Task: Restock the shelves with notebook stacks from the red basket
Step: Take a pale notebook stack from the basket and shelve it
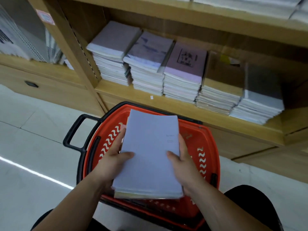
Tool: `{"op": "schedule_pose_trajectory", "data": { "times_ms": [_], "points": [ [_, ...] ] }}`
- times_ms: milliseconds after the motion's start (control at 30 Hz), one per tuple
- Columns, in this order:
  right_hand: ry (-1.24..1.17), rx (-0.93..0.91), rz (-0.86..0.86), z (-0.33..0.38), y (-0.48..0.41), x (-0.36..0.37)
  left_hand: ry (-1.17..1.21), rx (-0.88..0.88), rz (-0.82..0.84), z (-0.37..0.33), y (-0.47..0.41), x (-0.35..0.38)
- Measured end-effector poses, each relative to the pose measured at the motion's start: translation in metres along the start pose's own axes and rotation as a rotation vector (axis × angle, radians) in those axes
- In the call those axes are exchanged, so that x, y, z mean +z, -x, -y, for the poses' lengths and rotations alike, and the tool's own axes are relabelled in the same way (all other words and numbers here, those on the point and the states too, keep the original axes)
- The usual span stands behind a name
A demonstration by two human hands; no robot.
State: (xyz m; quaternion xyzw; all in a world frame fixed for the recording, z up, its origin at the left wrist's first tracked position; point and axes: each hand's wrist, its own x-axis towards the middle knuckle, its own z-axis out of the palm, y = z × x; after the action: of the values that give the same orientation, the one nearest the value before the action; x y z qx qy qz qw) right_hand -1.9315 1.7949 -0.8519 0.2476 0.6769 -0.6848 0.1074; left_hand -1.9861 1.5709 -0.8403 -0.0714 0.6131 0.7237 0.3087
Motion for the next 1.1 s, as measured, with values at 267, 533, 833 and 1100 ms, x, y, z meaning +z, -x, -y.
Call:
{"op": "schedule_pose_trajectory", "data": {
  "times_ms": [267, 533, 833, 1100],
  "points": [
    [0.001, 0.087, 0.016, 0.110, 0.075, 0.002, -0.035, -0.065, -0.085, -0.111, 0.077, 0.033],
    [-0.038, 0.075, 0.085, 0.261, 0.163, -0.015, -0.006, -0.022, -0.103, -0.246, 0.168, 0.087],
    [-0.091, -0.006, 0.165, 0.372, 0.203, -0.027, 0.058, 0.054, -0.177, -0.344, 0.222, 0.115],
    [-0.160, -0.116, 0.128, 0.415, 0.155, 0.036, 0.096, 0.148, -0.070, -0.405, 0.166, 0.043]
  ]
}}
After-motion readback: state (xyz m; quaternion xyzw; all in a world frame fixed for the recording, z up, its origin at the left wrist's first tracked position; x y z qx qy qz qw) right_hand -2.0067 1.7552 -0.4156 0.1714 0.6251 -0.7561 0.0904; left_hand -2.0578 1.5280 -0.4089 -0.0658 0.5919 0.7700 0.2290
